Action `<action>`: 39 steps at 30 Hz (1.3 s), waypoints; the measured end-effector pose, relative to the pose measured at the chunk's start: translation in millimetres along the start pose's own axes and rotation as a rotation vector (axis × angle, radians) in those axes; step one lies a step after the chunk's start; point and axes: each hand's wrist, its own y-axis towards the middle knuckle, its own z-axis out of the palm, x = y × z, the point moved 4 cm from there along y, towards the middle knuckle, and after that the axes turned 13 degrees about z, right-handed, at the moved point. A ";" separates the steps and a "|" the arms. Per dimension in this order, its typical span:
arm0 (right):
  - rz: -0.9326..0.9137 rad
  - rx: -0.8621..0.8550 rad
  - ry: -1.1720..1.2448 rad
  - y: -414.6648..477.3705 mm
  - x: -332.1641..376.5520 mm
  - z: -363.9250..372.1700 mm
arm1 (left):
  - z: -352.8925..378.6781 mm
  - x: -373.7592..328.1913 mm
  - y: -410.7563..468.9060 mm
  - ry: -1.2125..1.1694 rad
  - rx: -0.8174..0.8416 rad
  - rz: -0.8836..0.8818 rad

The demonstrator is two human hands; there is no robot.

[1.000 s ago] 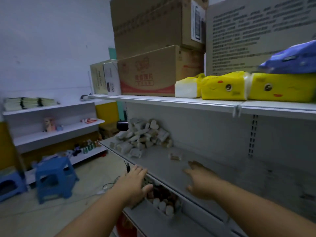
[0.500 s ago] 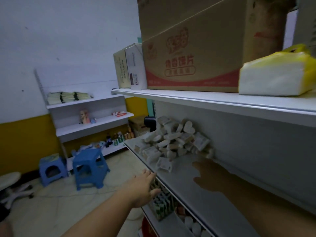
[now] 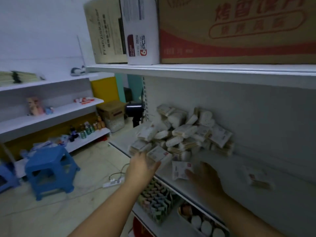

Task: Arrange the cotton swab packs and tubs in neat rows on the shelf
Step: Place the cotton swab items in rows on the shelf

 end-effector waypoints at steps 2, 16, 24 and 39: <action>0.042 -0.059 -0.061 -4.0 -1.6 7.4 | 10.1 9.4 11.9 -0.035 -0.036 -0.042; 0.114 -0.013 0.558 -15.7 -11.2 -3.6 | 22.8 8.4 17.5 -0.174 -0.109 0.020; 0.218 -0.023 1.072 -31.1 -30.4 -35.5 | 32.8 -25.1 8.3 -1.171 -0.112 -0.296; 0.183 -0.171 1.352 -202.6 -201.6 -207.7 | 99.3 -307.3 -156.8 -1.605 0.545 -0.084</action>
